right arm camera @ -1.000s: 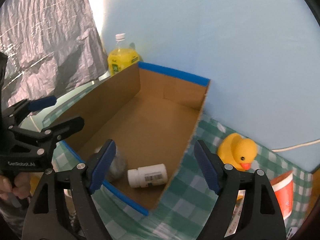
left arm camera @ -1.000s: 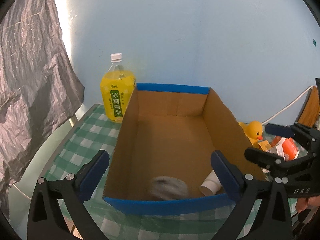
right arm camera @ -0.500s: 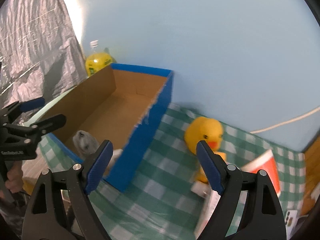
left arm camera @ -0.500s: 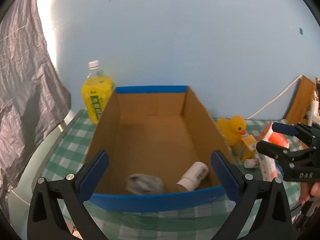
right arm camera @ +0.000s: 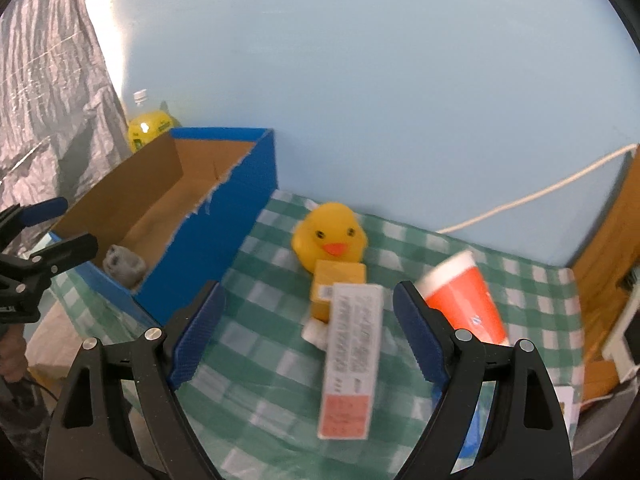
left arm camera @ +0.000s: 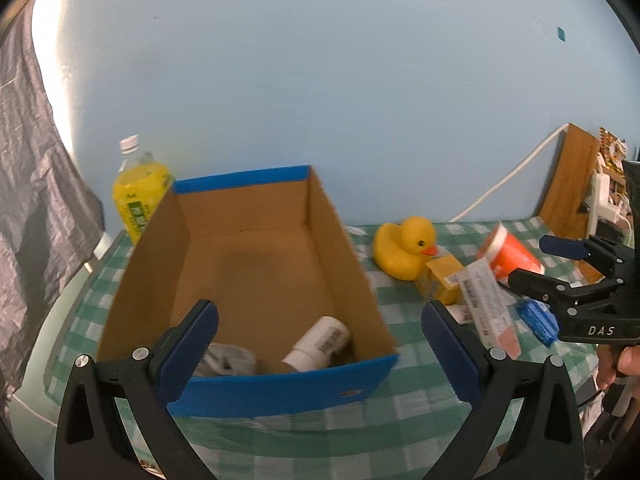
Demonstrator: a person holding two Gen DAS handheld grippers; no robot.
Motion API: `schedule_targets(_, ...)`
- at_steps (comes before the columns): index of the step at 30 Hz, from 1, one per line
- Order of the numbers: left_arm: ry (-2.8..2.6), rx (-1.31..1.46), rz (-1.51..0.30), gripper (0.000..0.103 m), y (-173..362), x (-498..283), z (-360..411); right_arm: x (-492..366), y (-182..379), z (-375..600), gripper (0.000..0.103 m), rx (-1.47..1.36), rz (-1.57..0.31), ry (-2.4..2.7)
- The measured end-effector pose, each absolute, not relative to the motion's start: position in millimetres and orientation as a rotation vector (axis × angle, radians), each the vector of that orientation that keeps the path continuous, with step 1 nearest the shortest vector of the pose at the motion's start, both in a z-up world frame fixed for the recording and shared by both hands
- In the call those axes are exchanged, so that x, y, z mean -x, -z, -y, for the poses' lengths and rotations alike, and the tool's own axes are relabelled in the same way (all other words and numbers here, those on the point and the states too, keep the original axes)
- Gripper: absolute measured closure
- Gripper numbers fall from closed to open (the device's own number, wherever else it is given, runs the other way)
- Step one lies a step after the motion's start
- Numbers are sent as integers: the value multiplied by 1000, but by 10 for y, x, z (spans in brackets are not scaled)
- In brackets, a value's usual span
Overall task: Organize objects
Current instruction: 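Move both grippers back toward the remaining boxes on the table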
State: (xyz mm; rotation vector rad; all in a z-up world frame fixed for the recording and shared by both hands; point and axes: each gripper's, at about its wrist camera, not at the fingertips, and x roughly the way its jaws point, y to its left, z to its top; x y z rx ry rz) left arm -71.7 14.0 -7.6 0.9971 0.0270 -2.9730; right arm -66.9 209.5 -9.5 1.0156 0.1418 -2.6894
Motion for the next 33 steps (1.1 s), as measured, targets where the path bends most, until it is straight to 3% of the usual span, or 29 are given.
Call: schedule_targets(33,3029,-1376,135,1,659,1183,-1580,354,774,-3307,18,-1271,-58,2795)
